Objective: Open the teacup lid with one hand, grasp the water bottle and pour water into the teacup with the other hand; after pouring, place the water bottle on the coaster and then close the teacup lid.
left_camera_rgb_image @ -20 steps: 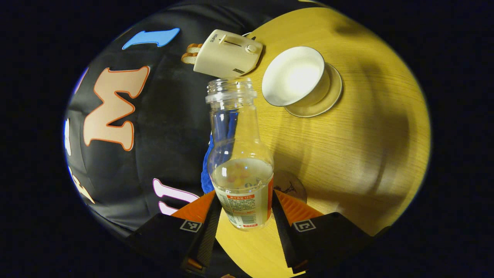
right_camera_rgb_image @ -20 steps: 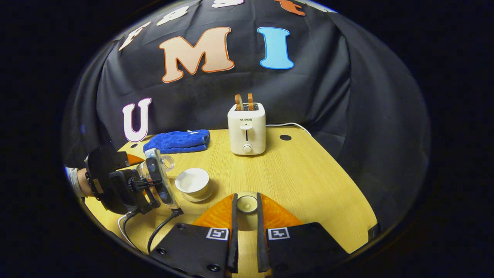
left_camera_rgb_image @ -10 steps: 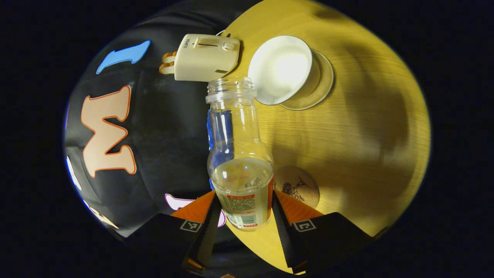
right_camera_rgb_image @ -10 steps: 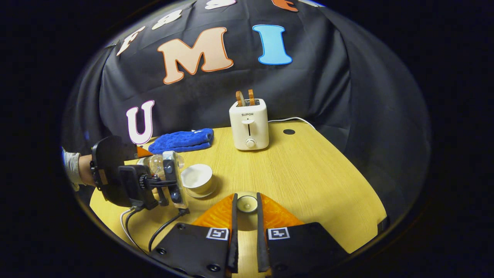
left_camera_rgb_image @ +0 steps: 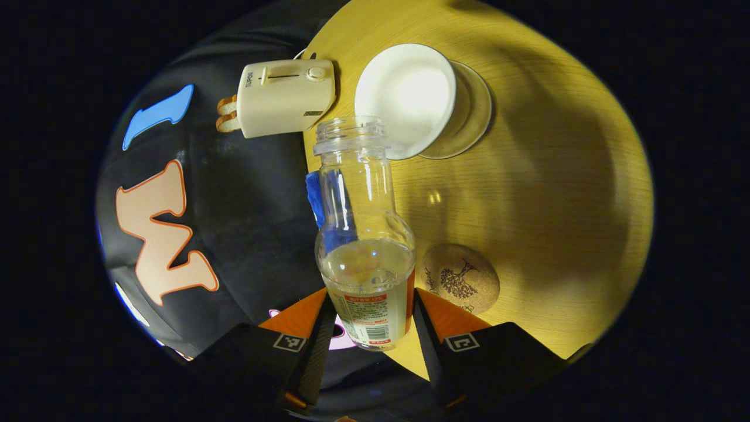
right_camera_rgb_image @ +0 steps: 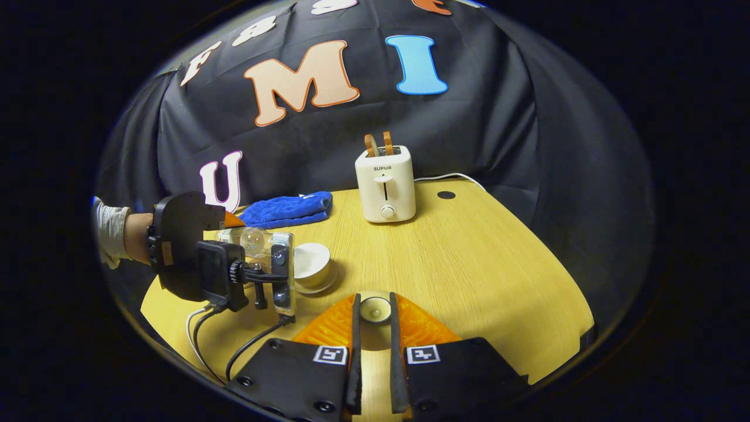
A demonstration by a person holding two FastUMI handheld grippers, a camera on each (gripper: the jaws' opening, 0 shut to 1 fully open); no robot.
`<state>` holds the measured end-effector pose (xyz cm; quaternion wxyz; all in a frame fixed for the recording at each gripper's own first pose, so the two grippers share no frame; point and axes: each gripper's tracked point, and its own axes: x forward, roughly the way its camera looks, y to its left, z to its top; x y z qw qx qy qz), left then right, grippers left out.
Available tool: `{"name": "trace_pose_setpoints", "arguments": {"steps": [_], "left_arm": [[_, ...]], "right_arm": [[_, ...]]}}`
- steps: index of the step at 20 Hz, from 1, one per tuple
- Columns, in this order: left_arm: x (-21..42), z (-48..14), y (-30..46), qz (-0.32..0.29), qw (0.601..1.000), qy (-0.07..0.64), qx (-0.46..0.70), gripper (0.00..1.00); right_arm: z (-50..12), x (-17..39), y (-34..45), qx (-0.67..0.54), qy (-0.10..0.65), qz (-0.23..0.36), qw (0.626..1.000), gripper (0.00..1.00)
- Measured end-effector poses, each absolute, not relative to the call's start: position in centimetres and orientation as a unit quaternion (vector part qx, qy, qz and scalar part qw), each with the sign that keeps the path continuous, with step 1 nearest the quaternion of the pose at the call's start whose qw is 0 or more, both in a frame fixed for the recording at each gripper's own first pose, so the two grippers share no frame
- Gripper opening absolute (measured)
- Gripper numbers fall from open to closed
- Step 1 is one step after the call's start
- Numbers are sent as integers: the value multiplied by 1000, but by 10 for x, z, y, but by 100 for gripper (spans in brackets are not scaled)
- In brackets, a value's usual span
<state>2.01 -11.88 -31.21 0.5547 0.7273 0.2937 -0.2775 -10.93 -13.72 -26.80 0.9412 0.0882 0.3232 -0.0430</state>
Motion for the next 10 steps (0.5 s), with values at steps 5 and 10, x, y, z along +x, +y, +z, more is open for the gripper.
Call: {"name": "trace_pose_setpoints", "arguments": {"steps": [5,10], "left_arm": [[22,-304,-117,-279,523,290,751,71],[26,-298,-118,-281,497,285,770,71]], "right_arm": [[-272,-114,-130,94,326,-32,940,23],[-275,-115,-130,101,326,-29,940,20]]}}
